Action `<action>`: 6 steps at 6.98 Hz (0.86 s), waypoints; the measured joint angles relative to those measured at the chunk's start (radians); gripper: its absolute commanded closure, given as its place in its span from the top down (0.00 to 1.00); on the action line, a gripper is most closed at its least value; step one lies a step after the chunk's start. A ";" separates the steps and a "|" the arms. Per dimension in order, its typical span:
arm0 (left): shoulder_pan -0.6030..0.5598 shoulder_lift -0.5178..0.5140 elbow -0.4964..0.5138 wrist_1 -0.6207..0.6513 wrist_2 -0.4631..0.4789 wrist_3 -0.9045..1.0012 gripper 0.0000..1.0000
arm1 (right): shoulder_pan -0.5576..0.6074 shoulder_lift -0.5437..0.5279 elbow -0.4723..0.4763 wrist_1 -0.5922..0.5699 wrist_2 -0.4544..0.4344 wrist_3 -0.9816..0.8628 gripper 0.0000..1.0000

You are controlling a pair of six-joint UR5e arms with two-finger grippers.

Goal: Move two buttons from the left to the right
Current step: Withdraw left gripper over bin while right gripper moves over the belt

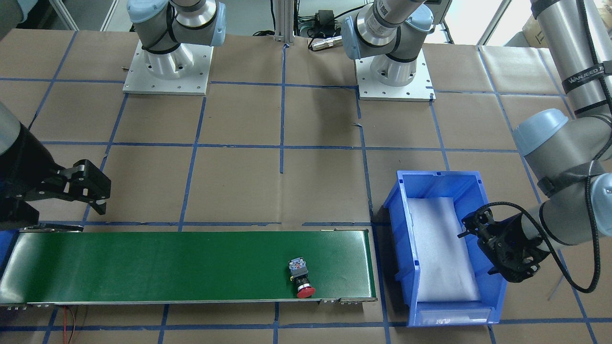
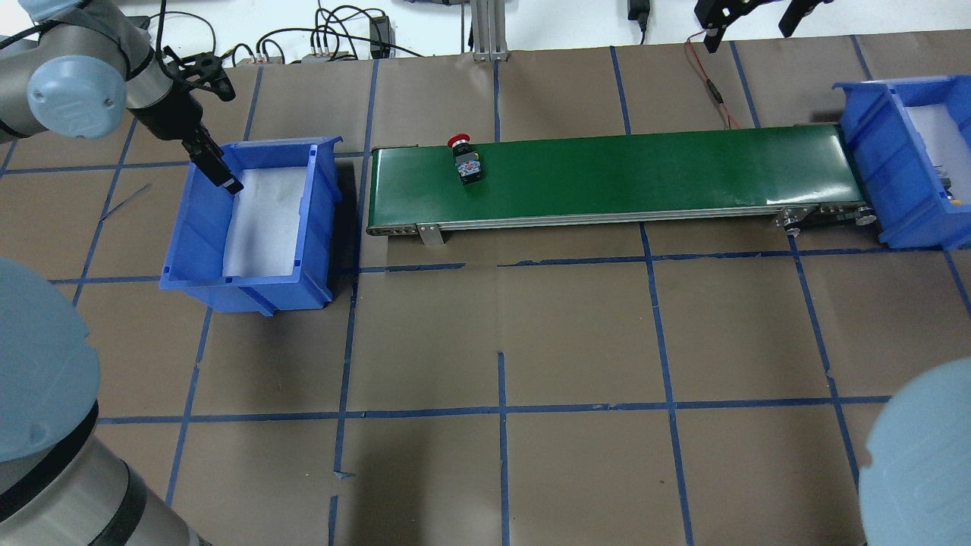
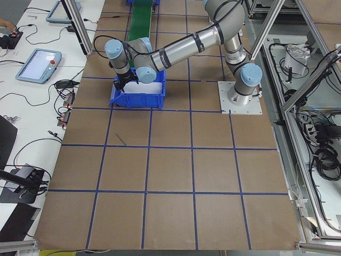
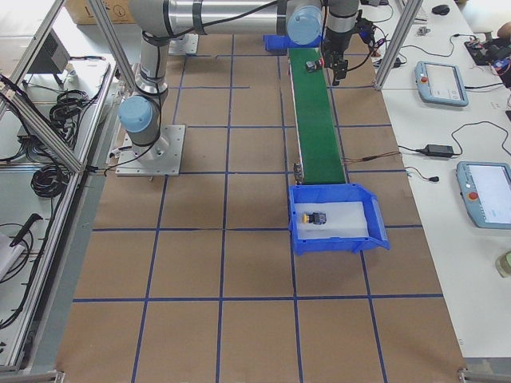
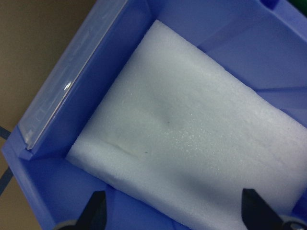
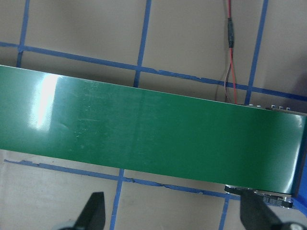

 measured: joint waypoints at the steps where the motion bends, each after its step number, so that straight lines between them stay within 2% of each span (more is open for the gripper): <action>1: 0.010 0.000 0.000 0.000 0.001 0.005 1.00 | 0.019 -0.013 0.018 0.004 -0.001 0.038 1.00; 6: 0.015 -0.005 0.004 -0.001 0.003 0.004 1.00 | 0.051 -0.076 0.082 0.006 -0.002 0.082 1.00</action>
